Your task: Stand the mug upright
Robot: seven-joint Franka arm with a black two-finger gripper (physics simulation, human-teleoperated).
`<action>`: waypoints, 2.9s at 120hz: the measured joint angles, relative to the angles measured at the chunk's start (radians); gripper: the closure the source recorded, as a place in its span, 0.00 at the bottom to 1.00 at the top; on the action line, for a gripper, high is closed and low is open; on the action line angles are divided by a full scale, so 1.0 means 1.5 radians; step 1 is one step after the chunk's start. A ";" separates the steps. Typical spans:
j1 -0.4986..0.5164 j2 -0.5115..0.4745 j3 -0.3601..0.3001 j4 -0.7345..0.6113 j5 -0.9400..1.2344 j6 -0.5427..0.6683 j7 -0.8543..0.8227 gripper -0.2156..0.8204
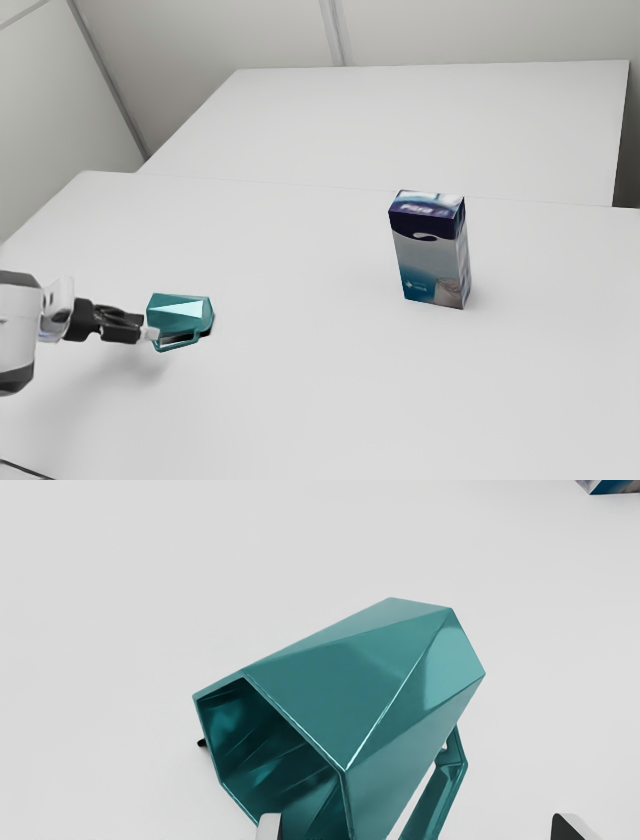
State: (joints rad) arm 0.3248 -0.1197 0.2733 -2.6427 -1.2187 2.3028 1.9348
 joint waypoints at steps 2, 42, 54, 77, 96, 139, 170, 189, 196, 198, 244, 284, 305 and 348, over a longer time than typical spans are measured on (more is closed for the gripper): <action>0.000 0.004 -0.001 0.001 -0.003 0.000 0.007 0.23; -0.002 0.018 -0.017 0.004 -0.027 0.005 0.111 0.27; -0.001 0.021 -0.019 0.004 -0.036 0.005 0.132 0.33; -0.001 0.040 -0.029 0.012 -0.063 0.005 0.168 0.43; -0.003 0.041 -0.038 0.021 -0.078 0.005 0.191 0.55; -0.001 0.031 -0.040 0.034 -0.084 0.005 0.224 0.85; -0.001 0.011 -0.046 0.037 -0.082 0.010 0.235 0.94; -0.002 -0.009 -0.051 0.037 -0.081 0.018 0.241 0.95; -0.002 -0.027 -0.052 0.041 -0.069 0.022 0.241 0.96; -0.002 -0.033 -0.052 0.045 -0.061 0.022 0.240 0.96; -0.002 -0.181 -0.059 0.063 0.464 -0.017 -0.058 0.97; 0.001 -0.225 -0.059 0.014 0.651 -0.032 -0.413 0.97; 0.005 -0.225 -0.058 -0.001 0.682 -0.012 -0.535 0.97; 0.002 -0.215 -0.061 -0.011 0.696 0.018 -0.697 0.97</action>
State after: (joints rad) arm 0.3276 -0.4426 0.1824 -2.6594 -0.1741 2.3304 0.8893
